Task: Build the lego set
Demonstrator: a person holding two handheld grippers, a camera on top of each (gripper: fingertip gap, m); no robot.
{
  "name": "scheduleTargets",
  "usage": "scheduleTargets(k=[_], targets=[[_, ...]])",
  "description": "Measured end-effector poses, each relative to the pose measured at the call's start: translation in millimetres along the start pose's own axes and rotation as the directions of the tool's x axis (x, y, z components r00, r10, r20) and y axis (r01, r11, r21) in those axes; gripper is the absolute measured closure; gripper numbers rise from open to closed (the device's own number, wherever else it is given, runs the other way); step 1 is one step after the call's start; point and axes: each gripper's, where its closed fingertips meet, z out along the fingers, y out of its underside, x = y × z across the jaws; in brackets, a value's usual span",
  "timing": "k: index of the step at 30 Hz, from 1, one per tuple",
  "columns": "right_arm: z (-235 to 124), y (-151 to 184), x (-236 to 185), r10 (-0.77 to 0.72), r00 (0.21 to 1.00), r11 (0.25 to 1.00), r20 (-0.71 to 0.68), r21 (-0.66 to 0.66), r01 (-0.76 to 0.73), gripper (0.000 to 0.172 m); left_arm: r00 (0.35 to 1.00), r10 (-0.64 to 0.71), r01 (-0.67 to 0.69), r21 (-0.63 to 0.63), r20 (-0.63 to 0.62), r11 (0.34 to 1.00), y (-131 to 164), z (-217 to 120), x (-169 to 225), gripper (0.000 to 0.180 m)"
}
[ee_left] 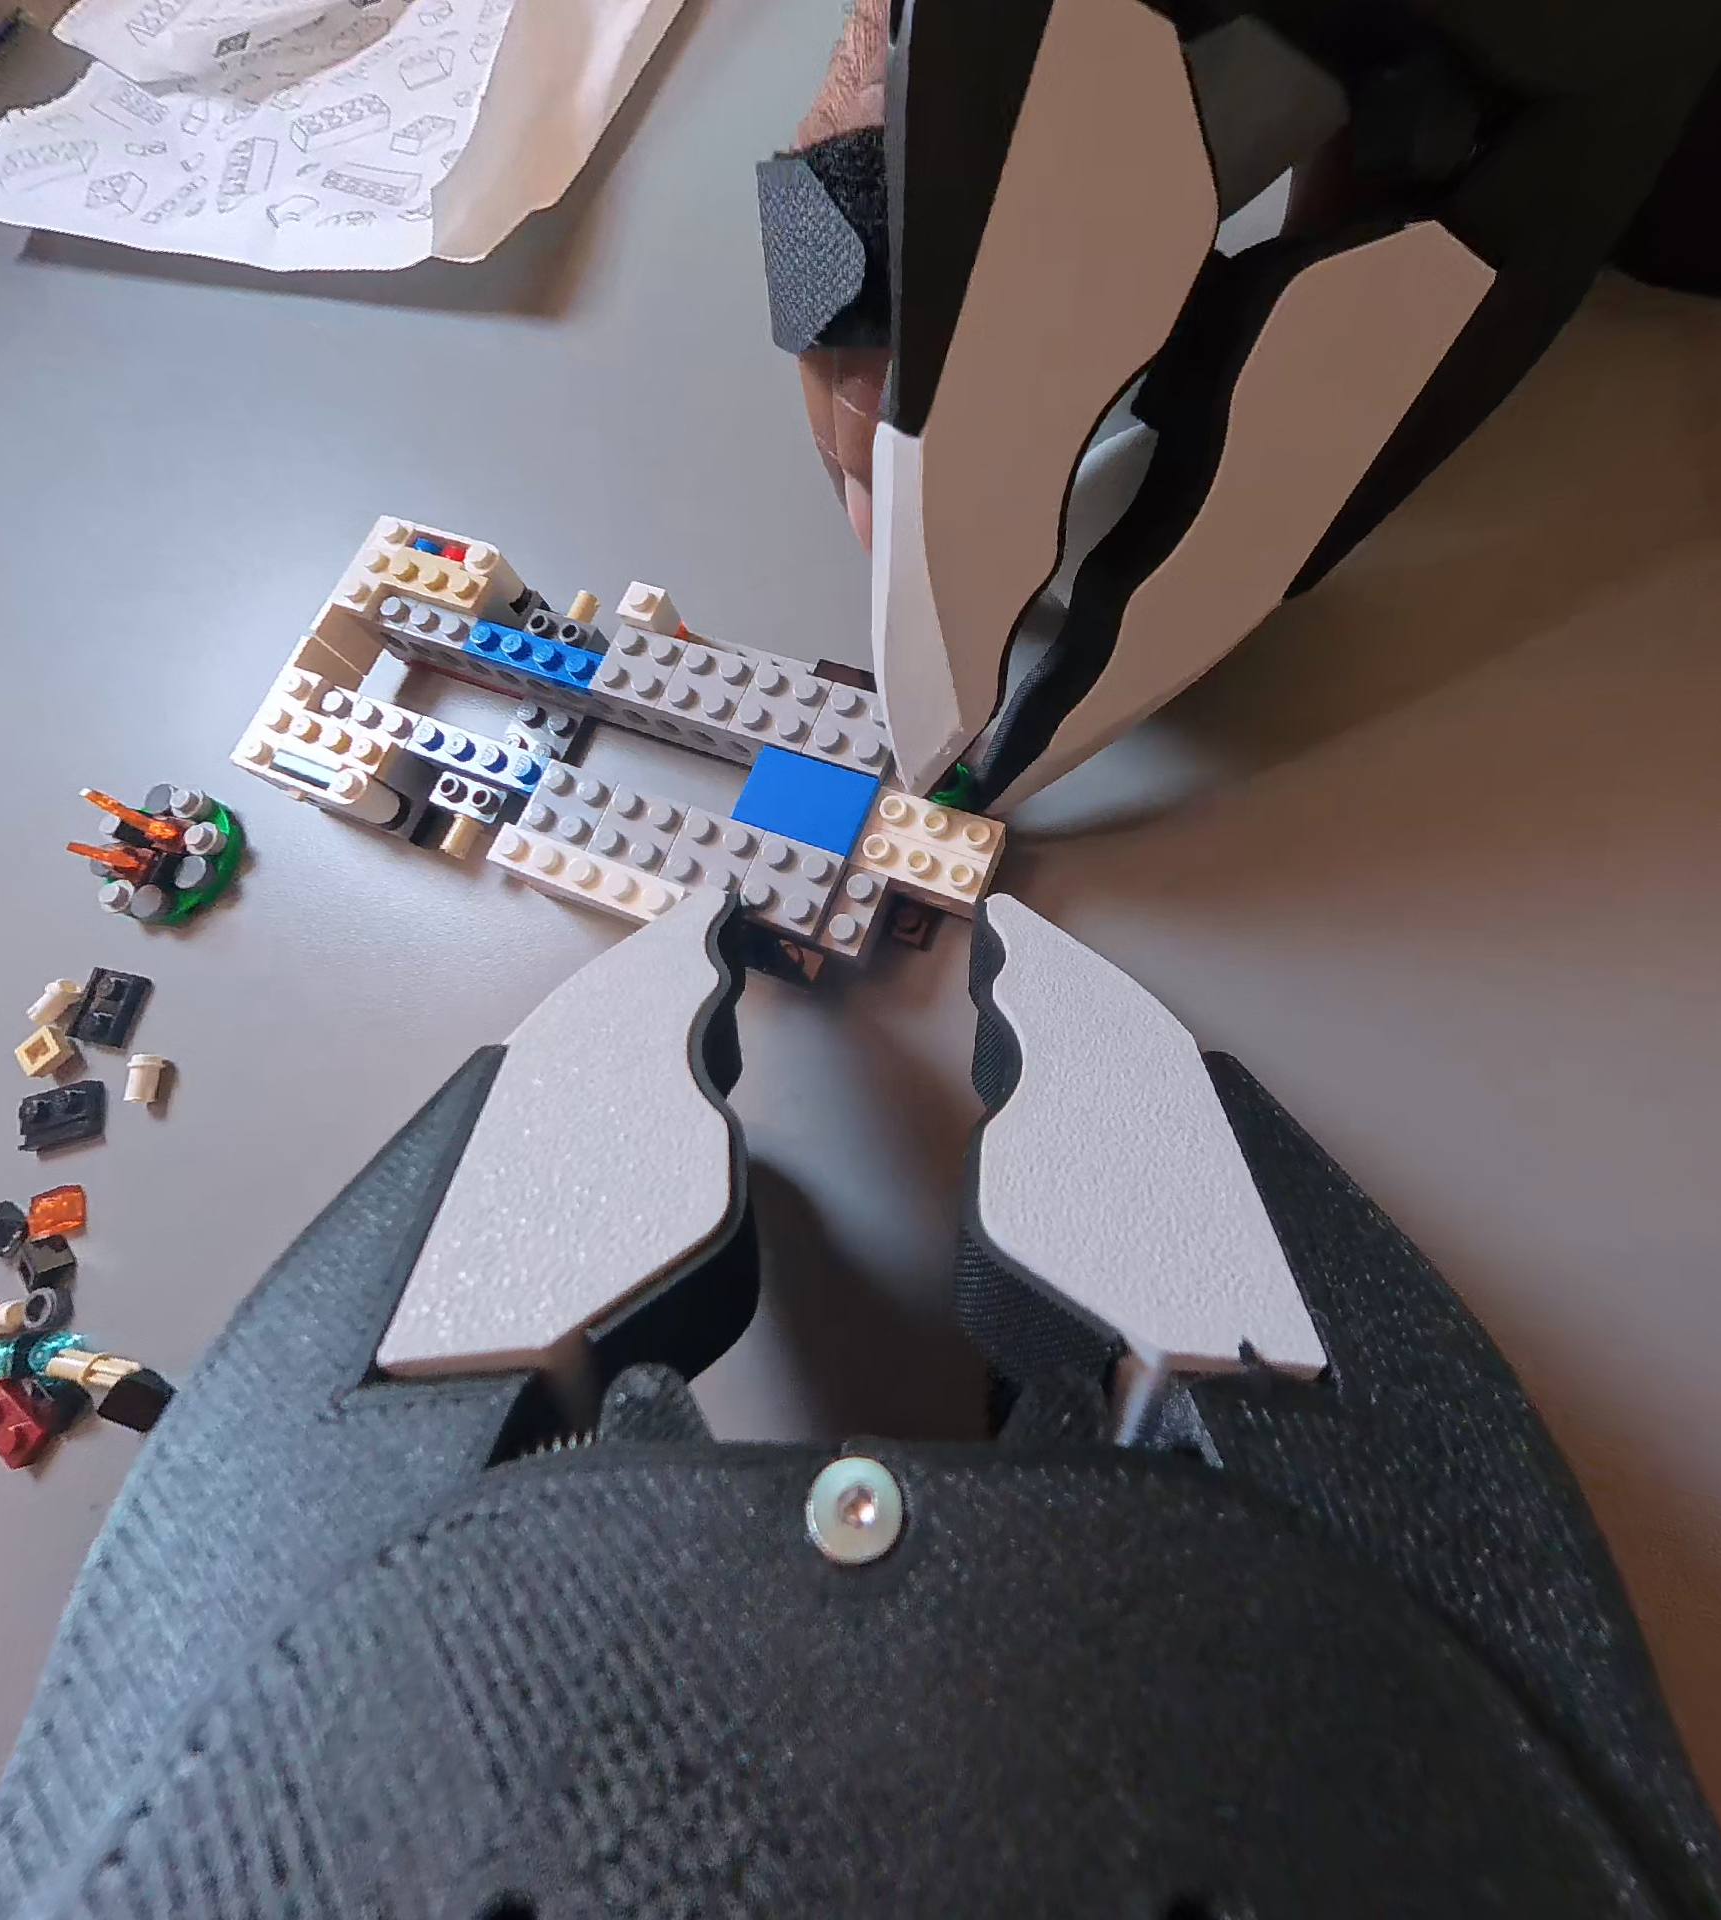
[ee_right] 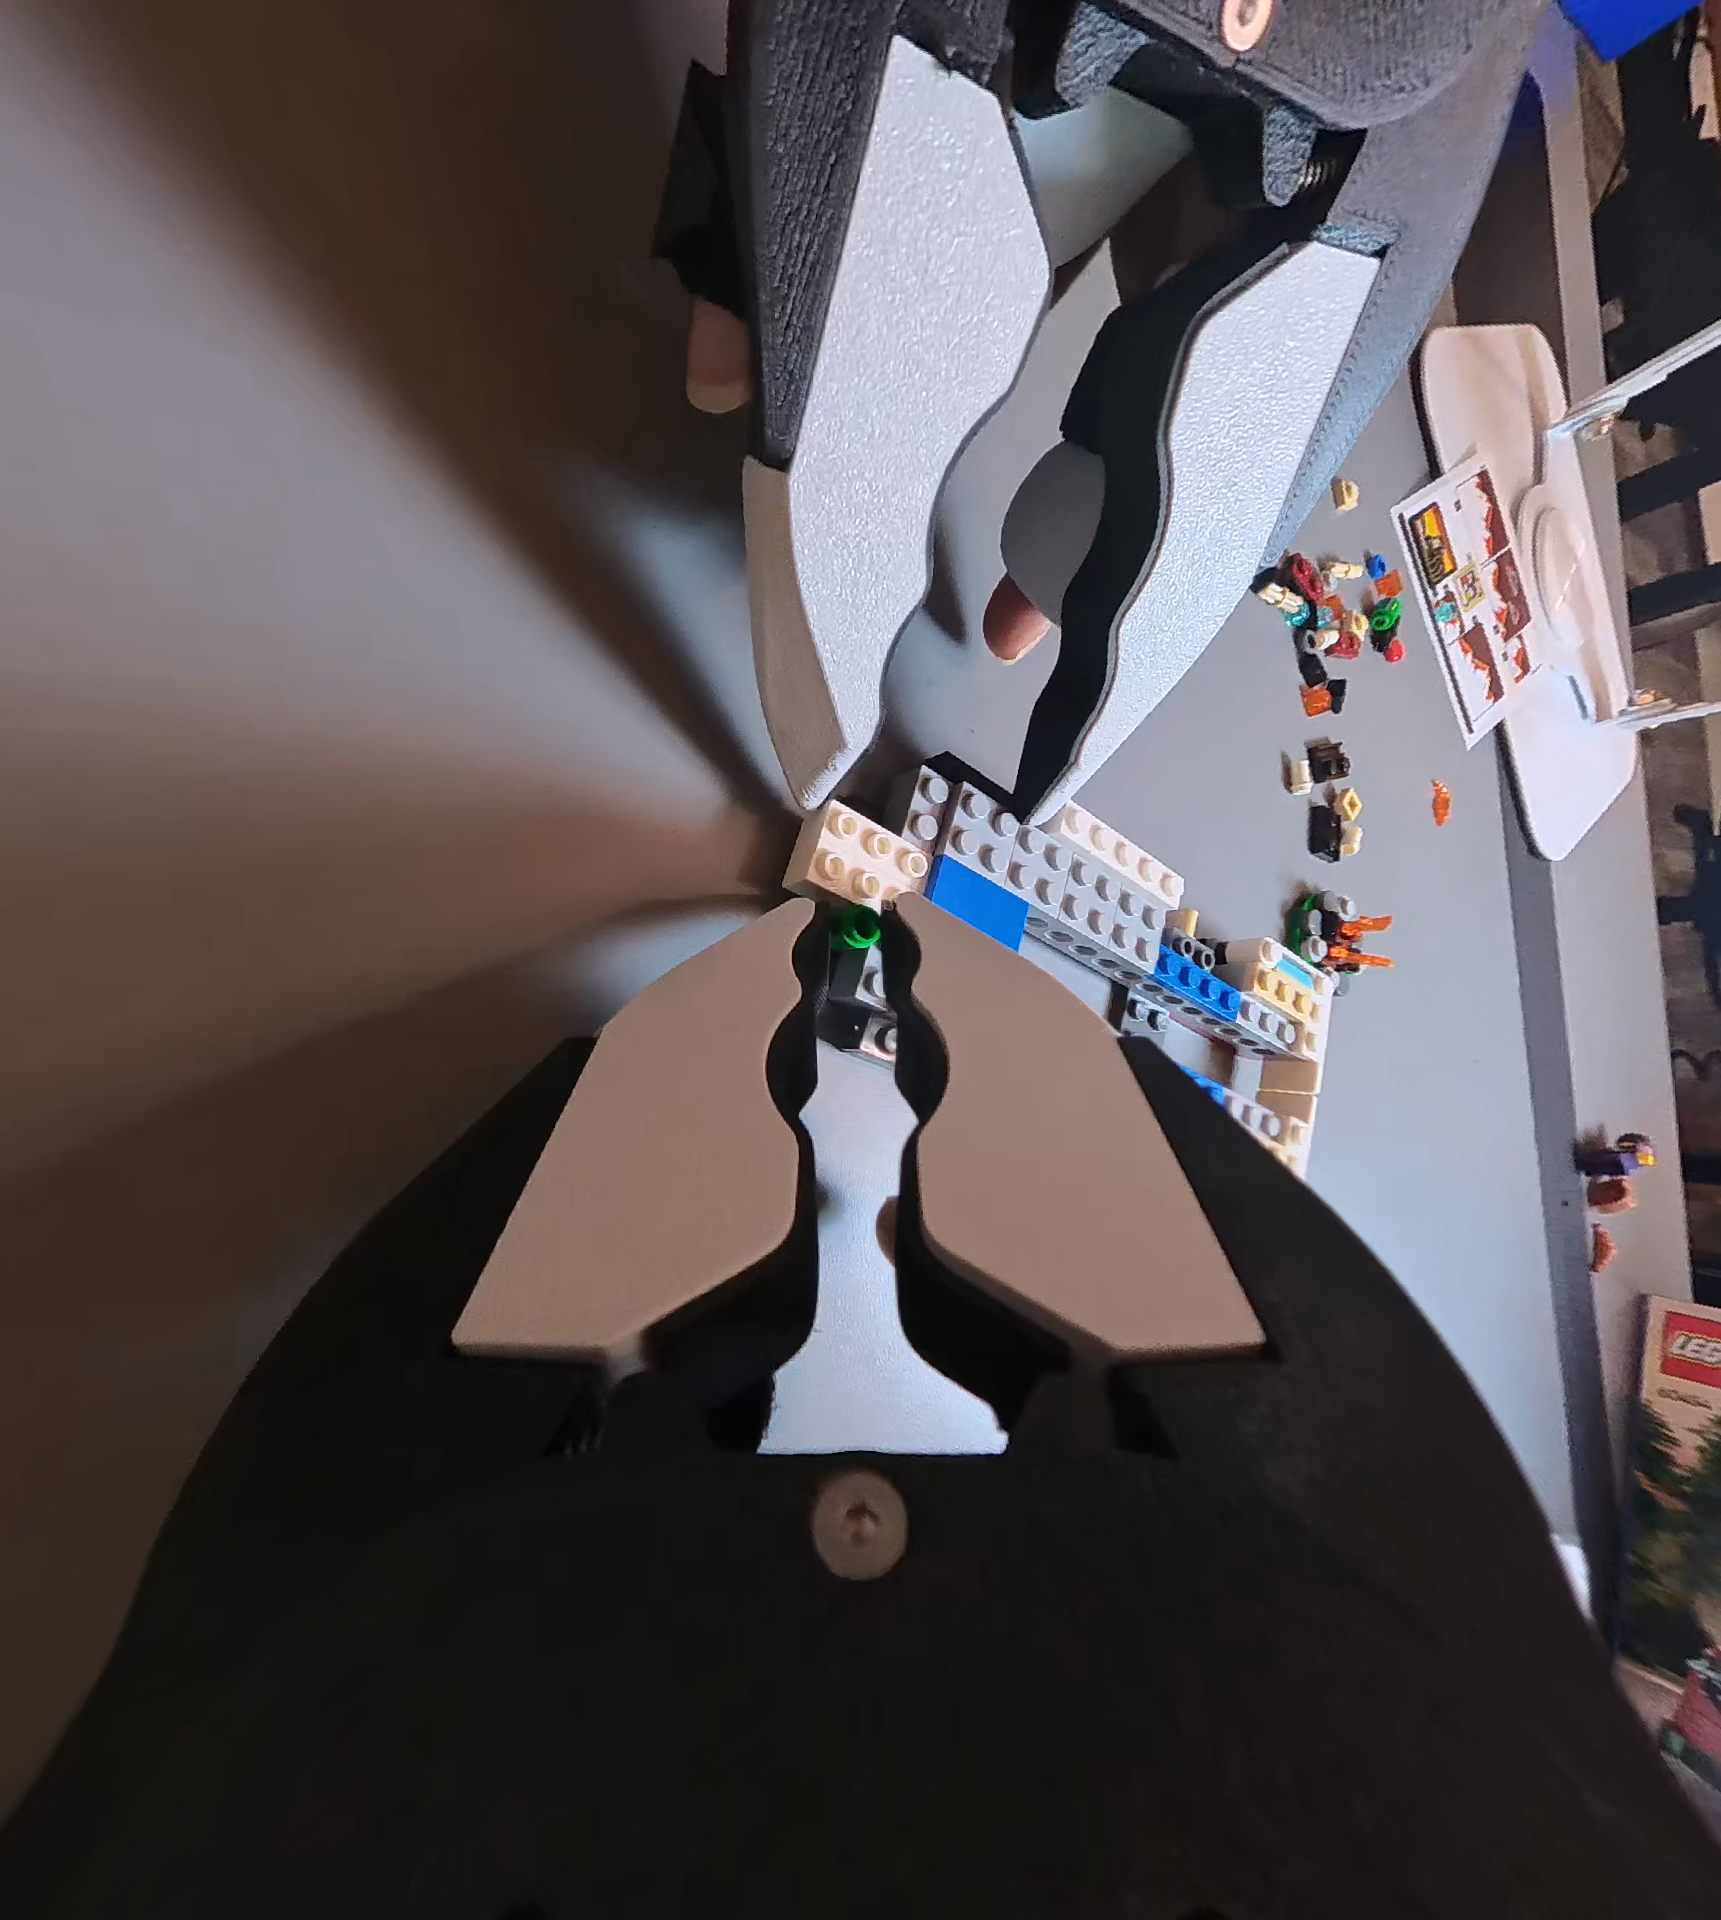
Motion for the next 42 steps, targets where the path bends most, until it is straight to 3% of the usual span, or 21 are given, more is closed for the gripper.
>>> scheduleTargets(k=[4, 11, 19, 23, 29, 42], targets=[[0.2, 2.7, -0.7, -0.037, 0.999, 0.999, -0.012, -0.025, 0.037, 0.152, 1.000, 0.003, -0.003, 0.007, 0.008, 1.000, -0.8, -0.4, -0.7, 0.152], [-3.0, 1.5, 1.1, -0.073, 0.995, 0.997, -0.067, -0.020, 0.072, 0.153, 1.000, 0.026, -0.026, -0.001, 0.005, 1.000, -0.5, 0.2, 1.8, 0.146], [-4.0, 0.9, -1.2, -0.058, 0.998, 0.998, -0.004, -0.015, 0.058, 0.153, 1.000, 0.014, -0.014, 0.010, 0.007, 1.000, -0.9, 0.6, 0.5, 0.148], [-17.2, 2.2, -1.1, 0.020, 1.000, 1.000, 0.011, -0.002, -0.019, 0.152, 1.000, 0.015, -0.015, 0.009, 0.009, 1.000, 0.3, 0.7, 0.1, 0.148], [-30.0, 29.8, -21.1, 0.314, 0.945, 0.947, 0.094, -0.099, -0.305, 0.154, 1.000, 0.023, -0.023, 0.003, 0.012, 1.000, 1.4, 1.4, -0.2, 0.148], [-17.1, 28.8, -12.4, 0.468, 0.879, 0.874, 0.091, -0.193, -0.446, 0.159, 0.999, 0.047, -0.046, -0.015, 0.026, 0.999, 3.6, 1.3, 0.3, 0.148]])
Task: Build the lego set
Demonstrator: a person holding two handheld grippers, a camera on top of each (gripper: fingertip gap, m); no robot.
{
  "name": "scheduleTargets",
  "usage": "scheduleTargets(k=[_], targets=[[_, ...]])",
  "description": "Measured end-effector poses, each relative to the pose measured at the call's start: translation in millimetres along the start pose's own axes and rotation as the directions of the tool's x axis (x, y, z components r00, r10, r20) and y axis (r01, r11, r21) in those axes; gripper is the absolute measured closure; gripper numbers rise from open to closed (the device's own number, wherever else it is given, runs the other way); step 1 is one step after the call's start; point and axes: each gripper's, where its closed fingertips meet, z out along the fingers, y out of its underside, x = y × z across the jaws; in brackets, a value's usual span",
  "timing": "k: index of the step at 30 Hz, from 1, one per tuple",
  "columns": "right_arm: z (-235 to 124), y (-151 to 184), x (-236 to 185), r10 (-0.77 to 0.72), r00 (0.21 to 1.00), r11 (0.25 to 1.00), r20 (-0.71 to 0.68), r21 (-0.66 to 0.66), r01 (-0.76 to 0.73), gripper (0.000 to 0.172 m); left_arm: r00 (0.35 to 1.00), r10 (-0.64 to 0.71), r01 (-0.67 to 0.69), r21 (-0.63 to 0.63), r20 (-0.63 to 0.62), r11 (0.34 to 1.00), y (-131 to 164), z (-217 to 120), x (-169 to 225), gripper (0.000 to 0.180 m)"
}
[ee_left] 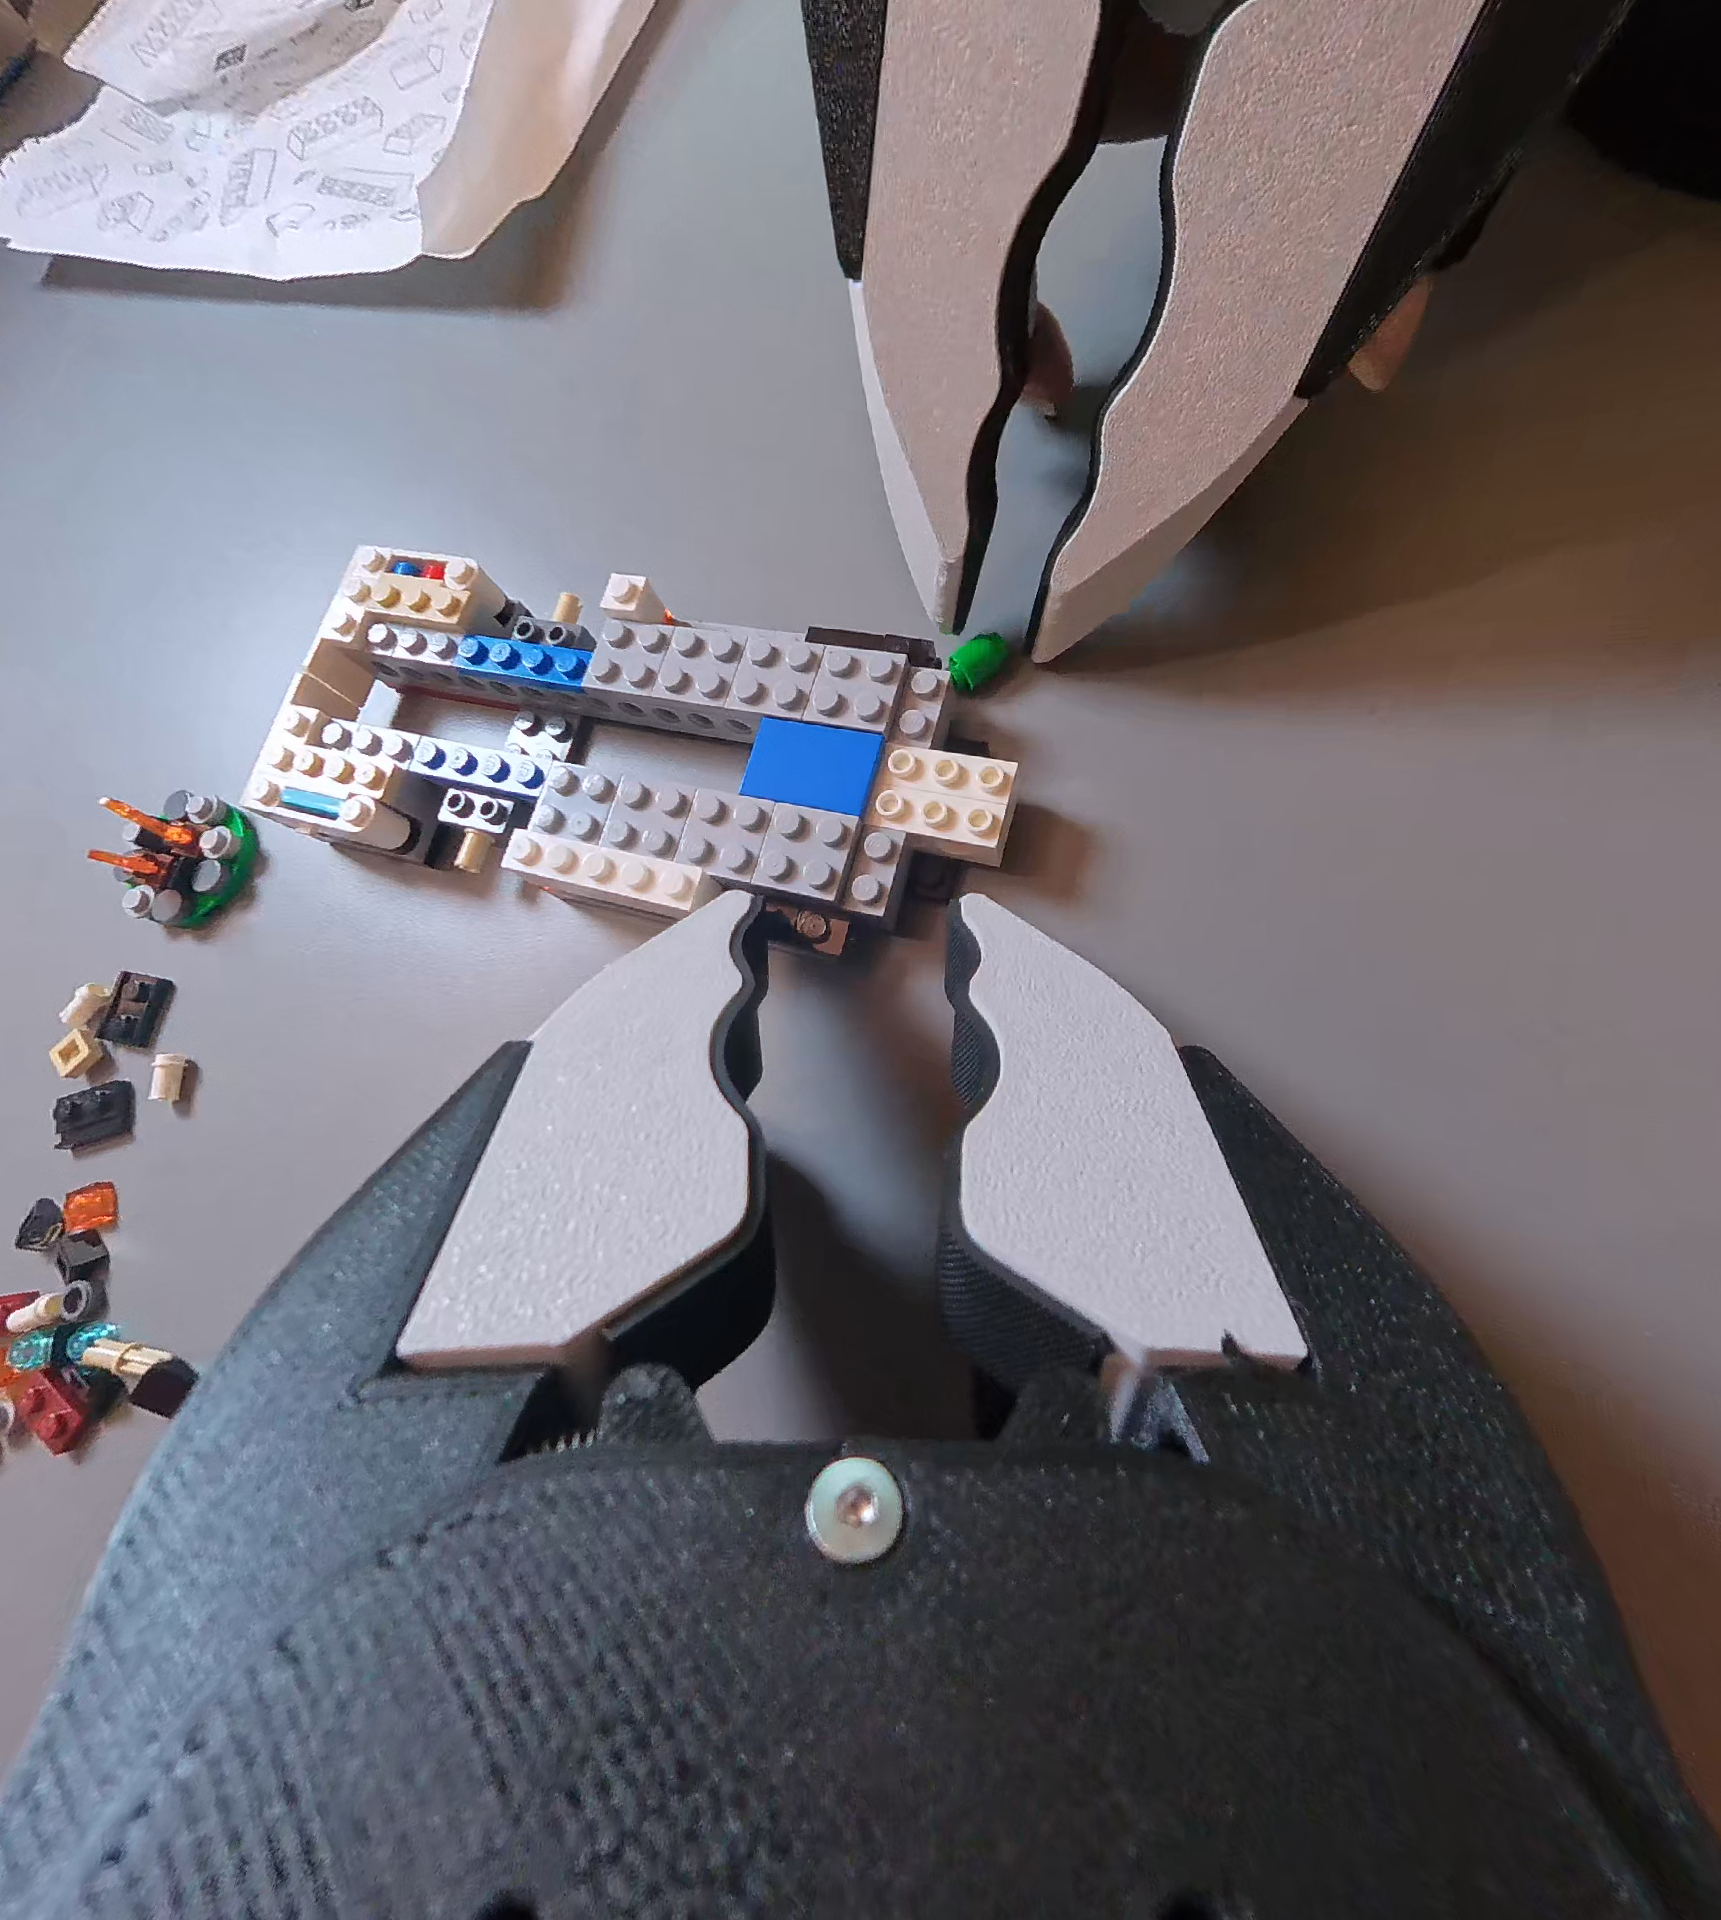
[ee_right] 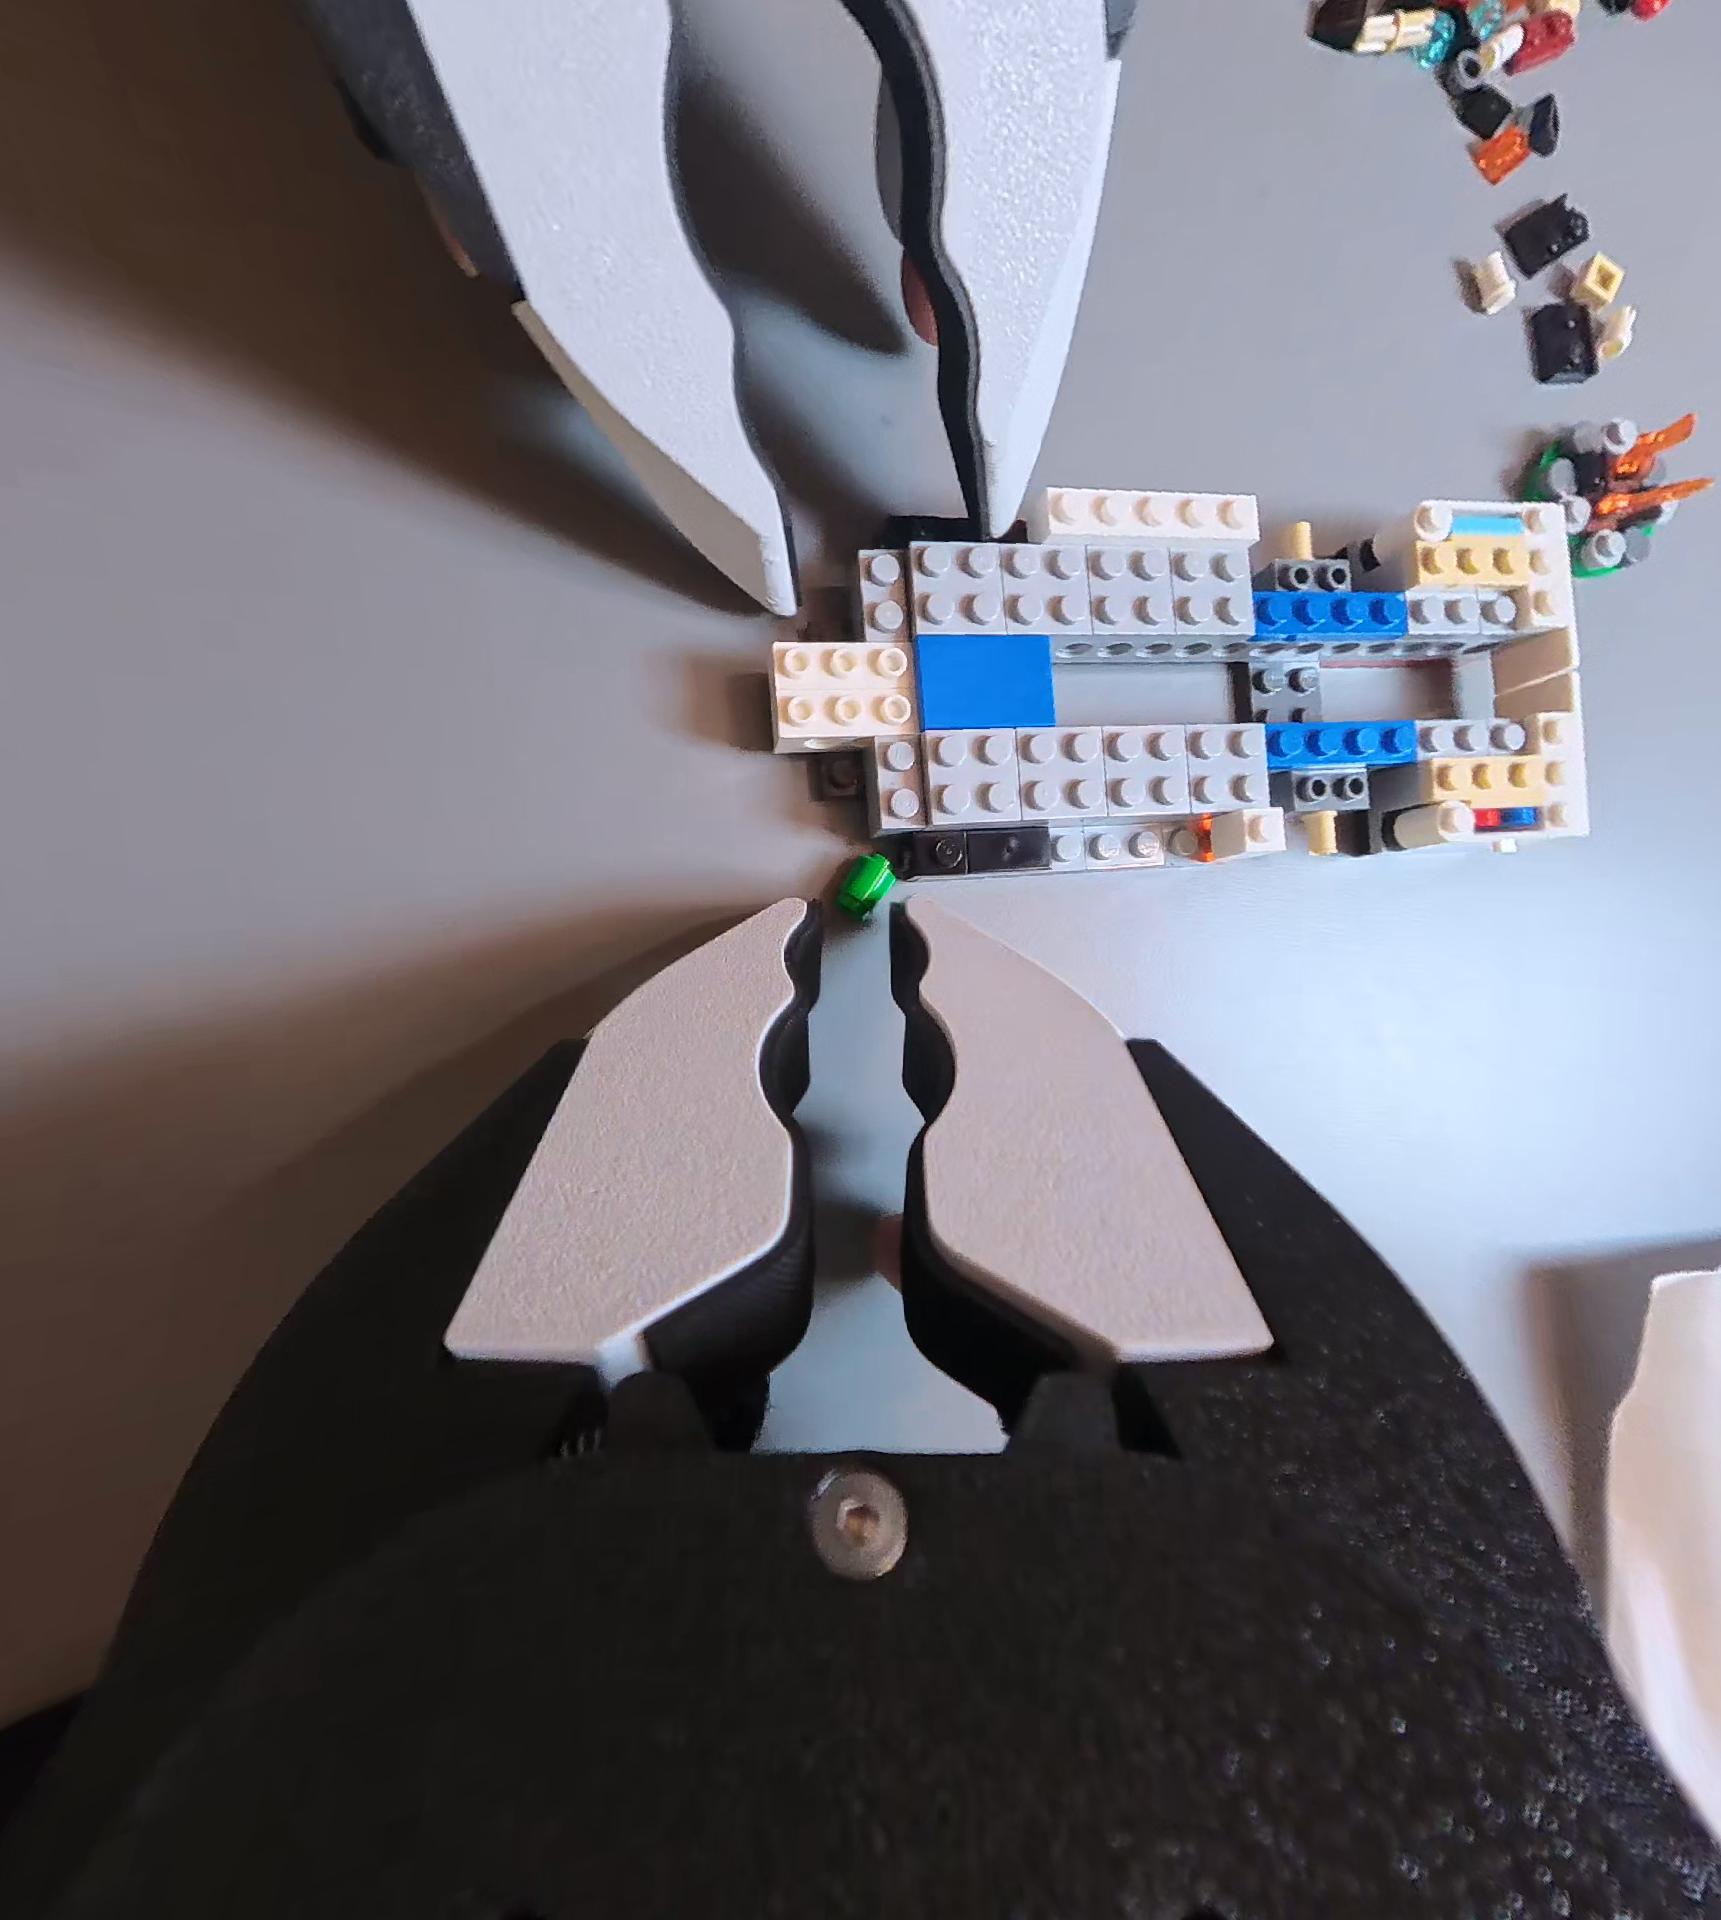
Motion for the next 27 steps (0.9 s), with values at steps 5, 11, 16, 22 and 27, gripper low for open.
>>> scheduleTargets(k=[5, 11, 16, 22, 27], targets=[[2.2, -1.5, 1.9, 0.044, 0.999, 0.999, -0.022, -0.009, -0.044, 0.162, 1.000, 0.006, -0.006, -0.001, -0.002, 1.000, -0.4, 1.0, 2.2, 0.148], [-2.7, -1.8, -0.2, 0.003, 1.000, 1.000, -0.025, 0.018, -0.002, 0.164, 1.000, -0.004, 0.004, 0.025, -0.005, 1.000, -5.0, -2.3, 2.3, 0.148], [-32.1, -39.4, -7.1, -0.092, 0.990, 0.950, -0.106, 0.289, 0.120, 0.164, 0.979, -0.122, 0.156, 0.215, -0.161, 0.964, -40.2, -18.7, 16.3, 0.151], [-61.7, -76.0, -4.4, -0.120, 0.960, 0.838, -0.251, 0.494, 0.234, 0.164, 0.905, -0.263, 0.387, 0.390, -0.333, 0.835, -78.9, -50.4, 14.5, 0.158], [-63.2, -83.0, -3.9, -0.120, 0.957, 0.821, -0.263, 0.516, 0.244, 0.164, 0.886, -0.292, 0.434, 0.422, -0.360, 0.796, -83.9, -57.7, 10.3, 0.167]])
